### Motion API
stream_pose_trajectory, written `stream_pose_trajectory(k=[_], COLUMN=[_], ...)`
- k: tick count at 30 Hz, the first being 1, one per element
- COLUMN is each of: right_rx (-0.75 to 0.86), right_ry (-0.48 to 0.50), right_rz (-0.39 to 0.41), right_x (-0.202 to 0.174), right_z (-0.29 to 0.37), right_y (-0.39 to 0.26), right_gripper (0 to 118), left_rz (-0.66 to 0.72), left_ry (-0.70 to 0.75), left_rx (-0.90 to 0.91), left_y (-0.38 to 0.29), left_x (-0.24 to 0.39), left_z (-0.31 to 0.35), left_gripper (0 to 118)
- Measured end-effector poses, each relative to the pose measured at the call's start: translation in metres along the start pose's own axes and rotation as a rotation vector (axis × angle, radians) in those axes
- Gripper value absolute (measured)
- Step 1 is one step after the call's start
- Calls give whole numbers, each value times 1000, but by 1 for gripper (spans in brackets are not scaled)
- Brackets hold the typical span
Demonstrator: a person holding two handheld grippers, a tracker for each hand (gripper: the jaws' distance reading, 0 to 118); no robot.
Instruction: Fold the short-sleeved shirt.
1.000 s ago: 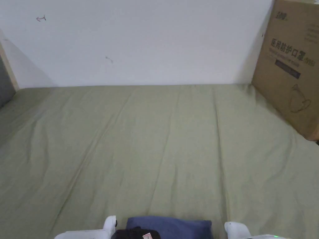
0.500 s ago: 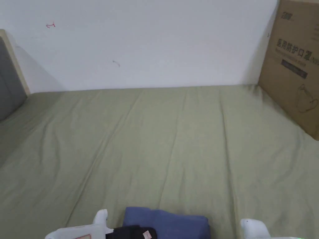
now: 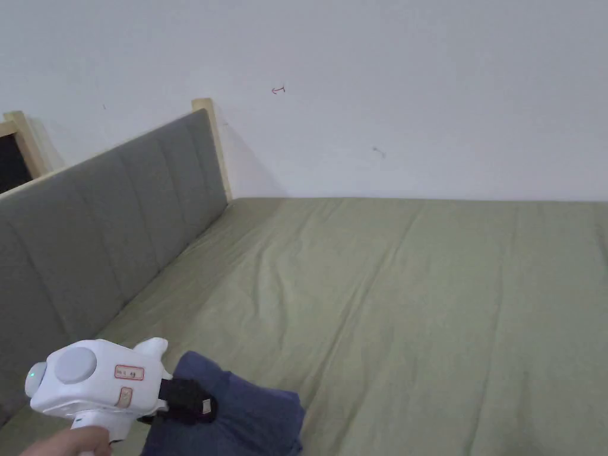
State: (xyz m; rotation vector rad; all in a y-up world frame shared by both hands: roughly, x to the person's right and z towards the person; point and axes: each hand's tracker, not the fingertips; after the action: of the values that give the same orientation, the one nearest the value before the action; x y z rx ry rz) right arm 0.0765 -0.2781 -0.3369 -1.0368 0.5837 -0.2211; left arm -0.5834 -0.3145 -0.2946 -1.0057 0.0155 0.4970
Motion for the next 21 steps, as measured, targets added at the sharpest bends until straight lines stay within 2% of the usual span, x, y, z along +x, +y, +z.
stream_pose_trajectory(k=[2,3,4,6,7,12,16,19,20,21], right_rx=[-5,-6,-8,-14,-15,-11,-1,-2,-4,-4], right_ry=[-15,-16,-14,-5,-4,-9,-23,-24,-23,-22], right_rz=[7,10,9,10,14,32,39,25,22,24], right_x=[-6,-11,-14,-19,-22,-28,-27,-24,-24,-25], right_z=[-2,-2,-2,-3,-3,-1,1,0,0,-1], right_y=[1,1,1,1,1,1,2,2,2,2], right_gripper=[0,0,0,0,0,0,0,0,0,0], left_rz=[-37,-52,-77,-90,-65,-59,-31,-37,-38,-41], left_ry=[140,226,309,396,428,465,452,336,281,195], left_rx=[-3,1,9,37,55,177,225,198,160,114], left_y=[4,5,6,7,7,-6,-24,-40,-45,-46], left_x=[-10,-16,-21,-35,-41,-27,9,47,60,70], left_z=[9,13,17,23,28,64,67,55,49,39], left_gripper=[25,33,47,98,116,116,116,113,101,78])
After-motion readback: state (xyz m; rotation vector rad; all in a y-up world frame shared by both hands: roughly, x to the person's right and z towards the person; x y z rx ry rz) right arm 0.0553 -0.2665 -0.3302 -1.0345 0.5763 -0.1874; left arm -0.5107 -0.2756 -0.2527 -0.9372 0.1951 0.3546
